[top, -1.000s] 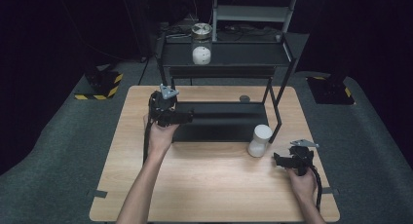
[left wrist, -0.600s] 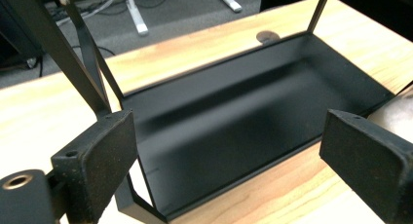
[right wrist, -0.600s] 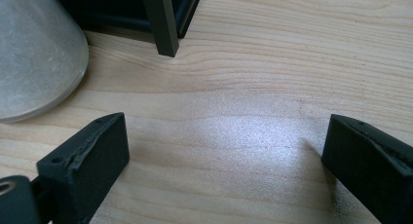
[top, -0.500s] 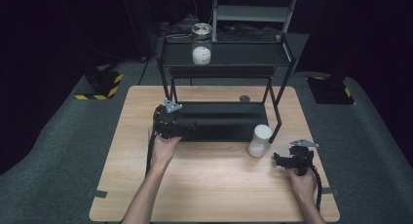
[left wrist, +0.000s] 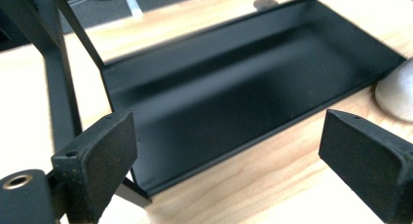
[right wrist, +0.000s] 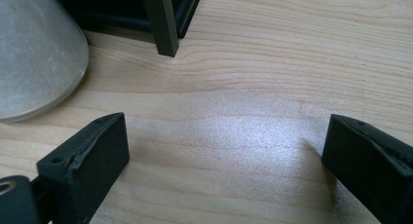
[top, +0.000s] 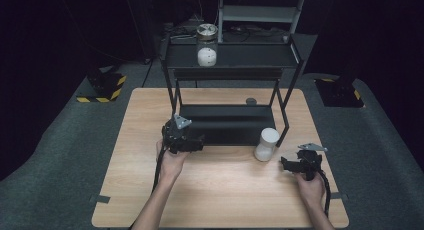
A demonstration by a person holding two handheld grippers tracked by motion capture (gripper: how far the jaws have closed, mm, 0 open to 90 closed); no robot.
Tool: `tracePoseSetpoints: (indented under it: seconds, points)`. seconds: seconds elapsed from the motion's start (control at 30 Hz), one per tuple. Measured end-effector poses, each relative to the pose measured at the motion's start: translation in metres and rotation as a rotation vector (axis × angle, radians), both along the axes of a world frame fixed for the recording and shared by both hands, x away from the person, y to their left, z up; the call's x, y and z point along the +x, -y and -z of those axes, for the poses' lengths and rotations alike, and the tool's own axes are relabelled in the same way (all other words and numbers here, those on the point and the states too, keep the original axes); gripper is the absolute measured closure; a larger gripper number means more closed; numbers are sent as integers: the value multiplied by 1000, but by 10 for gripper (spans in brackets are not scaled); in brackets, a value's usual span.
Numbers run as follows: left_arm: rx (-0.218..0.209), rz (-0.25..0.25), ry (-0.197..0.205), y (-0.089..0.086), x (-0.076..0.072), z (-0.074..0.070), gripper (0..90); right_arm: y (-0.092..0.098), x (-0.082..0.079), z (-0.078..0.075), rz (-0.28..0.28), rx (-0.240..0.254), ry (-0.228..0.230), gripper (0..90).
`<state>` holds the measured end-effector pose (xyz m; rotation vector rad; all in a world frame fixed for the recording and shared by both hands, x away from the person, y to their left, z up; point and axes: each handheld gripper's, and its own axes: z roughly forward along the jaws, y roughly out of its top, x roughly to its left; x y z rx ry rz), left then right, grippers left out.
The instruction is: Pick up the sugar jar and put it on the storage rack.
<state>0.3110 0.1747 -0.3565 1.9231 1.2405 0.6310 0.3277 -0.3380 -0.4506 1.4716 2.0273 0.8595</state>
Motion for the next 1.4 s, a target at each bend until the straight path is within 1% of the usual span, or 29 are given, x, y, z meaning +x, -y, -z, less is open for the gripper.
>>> tracePoseSetpoints:
  seconds: [0.07, 0.1, 0.2, 0.33, 0.4, 0.43, 0.5, 0.53, 0.57, 0.67, 0.7, 0.8, 0.9, 1.03, 1.1, 1.2, 1.37, 1.4]
  points:
    - [-12, -4, -10, -1, -1, 6, 70, 0, 0, 0, 0, 0, 0, 23]
    - [-12, -4, -10, -1, -1, 6, 70, 0, 0, 0, 0, 0, 0, 23]
    - [-26, -5, -27, -3, 0, 14, 70, 0, 0, 0, 0, 0, 0, 23]
    - [-49, -8, -53, -6, 0, 27, 69, 0, 0, 0, 0, 0, 0, 23]
    - [-55, -10, -53, -7, -1, 30, 69, 0, 0, 0, 1, 0, 0, 22]
    - [-67, -13, -58, -8, -2, 35, 69, 0, 0, 0, 2, 0, -1, 22]
    - [-75, -17, -68, -10, -3, 41, 69, 0, 0, 0, 2, 0, -1, 21]
    - [-75, -19, -74, -10, -3, 44, 69, -1, 0, 0, 2, 0, -1, 21]
    - [-75, -19, -74, -10, -3, 44, 70, -1, 0, 0, 2, 0, -1, 21]
    - [-58, -23, -89, -7, -3, 53, 69, -1, 0, 0, 3, 0, -1, 20]
    - [-58, -23, -89, -7, -3, 53, 69, -1, 0, 0, 3, 0, -1, 20]
    - [-50, -31, -100, -4, -3, 63, 69, -1, 1, 0, 3, 0, -1, 20]
    - [-49, -34, -107, -3, -3, 66, 69, -1, 1, 0, 3, 0, -2, 20]
    - [-36, -44, -123, -1, -2, 74, 69, -1, 1, 0, 3, 0, -2, 19]
    - [-34, -47, -126, 0, -2, 76, 69, -1, 1, 0, 3, 0, -1, 19]
    - [-25, -66, -134, 1, -1, 83, 69, -1, 1, 0, 3, 0, -1, 19]
    - [-26, -86, -143, 2, 2, 88, 69, -1, 1, 0, 3, 0, -2, 19]
    - [-29, -93, -151, 3, 3, 91, 69, -1, 1, 0, 3, 0, -2, 20]
